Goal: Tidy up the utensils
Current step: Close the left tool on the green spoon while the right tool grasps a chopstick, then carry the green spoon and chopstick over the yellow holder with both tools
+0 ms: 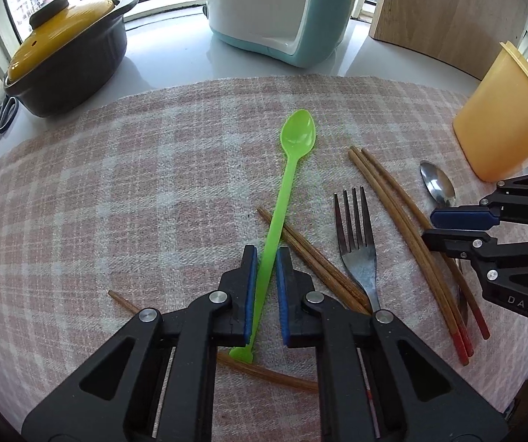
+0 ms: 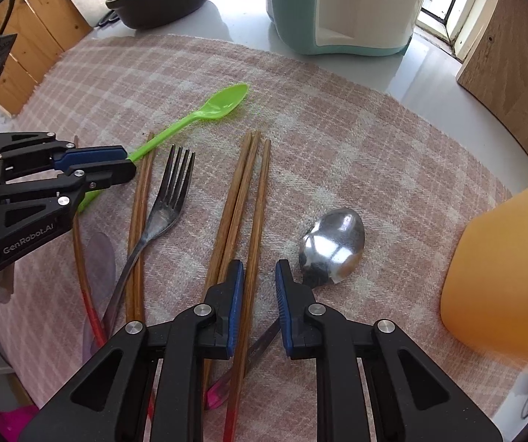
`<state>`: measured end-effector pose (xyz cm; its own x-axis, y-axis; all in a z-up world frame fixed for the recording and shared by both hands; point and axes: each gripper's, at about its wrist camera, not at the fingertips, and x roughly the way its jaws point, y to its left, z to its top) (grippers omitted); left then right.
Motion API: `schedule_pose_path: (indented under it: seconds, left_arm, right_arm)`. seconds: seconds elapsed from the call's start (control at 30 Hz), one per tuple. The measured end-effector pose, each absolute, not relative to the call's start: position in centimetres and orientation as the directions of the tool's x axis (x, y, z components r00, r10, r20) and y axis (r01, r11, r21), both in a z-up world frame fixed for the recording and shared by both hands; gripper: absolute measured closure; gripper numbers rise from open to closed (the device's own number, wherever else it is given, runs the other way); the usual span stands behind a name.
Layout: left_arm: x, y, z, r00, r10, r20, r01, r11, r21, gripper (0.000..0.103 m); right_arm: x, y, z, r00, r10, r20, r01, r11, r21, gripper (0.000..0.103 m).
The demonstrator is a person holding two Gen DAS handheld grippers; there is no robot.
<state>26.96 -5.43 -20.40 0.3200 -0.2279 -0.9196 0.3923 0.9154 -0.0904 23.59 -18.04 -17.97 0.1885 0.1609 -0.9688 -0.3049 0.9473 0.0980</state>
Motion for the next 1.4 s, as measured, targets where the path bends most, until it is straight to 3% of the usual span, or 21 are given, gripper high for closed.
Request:
schedule_pose_path:
  seconds: [0.1,0.7,1.4]
  left_arm:
    - [26.8,-5.2,-20.4,0.331,-0.229,-0.915,0.379,0.921,-0.093,0.097]
    - [24.7,-1.7,-15.6,0.399,-0.332,-0.855,0.289,0.930,-0.226,0.098]
    - [22.4,-8.3,-7.8,0.488,-0.492,-0.721,0.360,0.866,-0.348,0.098]
  right_arm:
    - [23.6,-17.9,-18.0,0.197,0.153,-0.968,-0.294,0.952,0.091,0.098]
    - [21.2,-20.6,-14.0,0.302,0.272,-0.914,-0.247,0.948,0.201,0.098]
    - [18.3,-27.4,-3.2,0.530,0.313,-0.788,-0.215,0.949,0.232,0.098]
